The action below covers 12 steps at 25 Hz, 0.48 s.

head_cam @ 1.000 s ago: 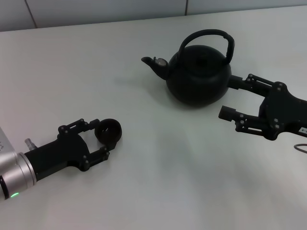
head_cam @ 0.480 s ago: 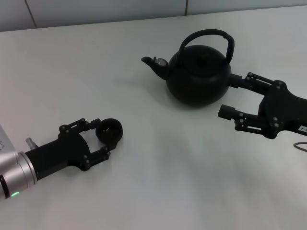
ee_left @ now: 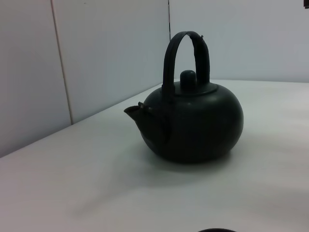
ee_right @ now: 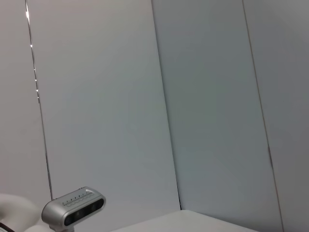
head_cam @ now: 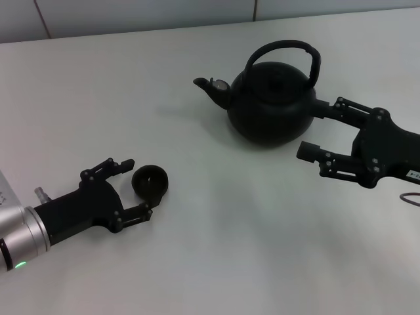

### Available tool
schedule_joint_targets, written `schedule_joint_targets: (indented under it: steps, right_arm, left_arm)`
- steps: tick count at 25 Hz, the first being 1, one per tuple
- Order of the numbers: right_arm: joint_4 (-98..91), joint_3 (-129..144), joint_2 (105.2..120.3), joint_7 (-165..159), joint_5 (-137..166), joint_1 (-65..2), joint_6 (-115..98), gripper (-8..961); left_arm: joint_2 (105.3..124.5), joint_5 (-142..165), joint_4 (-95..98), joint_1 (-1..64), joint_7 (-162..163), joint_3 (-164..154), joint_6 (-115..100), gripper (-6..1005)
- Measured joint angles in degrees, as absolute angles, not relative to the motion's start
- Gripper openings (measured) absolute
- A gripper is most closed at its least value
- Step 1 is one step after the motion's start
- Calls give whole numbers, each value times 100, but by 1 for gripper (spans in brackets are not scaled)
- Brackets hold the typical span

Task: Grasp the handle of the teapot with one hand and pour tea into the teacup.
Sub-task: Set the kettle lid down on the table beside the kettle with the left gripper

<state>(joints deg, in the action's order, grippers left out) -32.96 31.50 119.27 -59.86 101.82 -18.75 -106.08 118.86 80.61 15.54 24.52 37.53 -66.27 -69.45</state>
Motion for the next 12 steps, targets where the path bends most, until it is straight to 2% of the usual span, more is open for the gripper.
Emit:
schedule_joint_targets:
  steps: [2, 12]
  right_arm:
    - [-3296, 3146, 11928, -5985, 10180, -1885, -10608, 789]
    - [-3270, 3146, 11932, -5998, 10177, -1907, -10577, 790]
  left_arm:
    - [11882, 8069, 1556, 2453, 3753, -6627, -6944, 851]
    - [11874, 8082, 1620, 2469, 3753, -6627, -6916, 848]
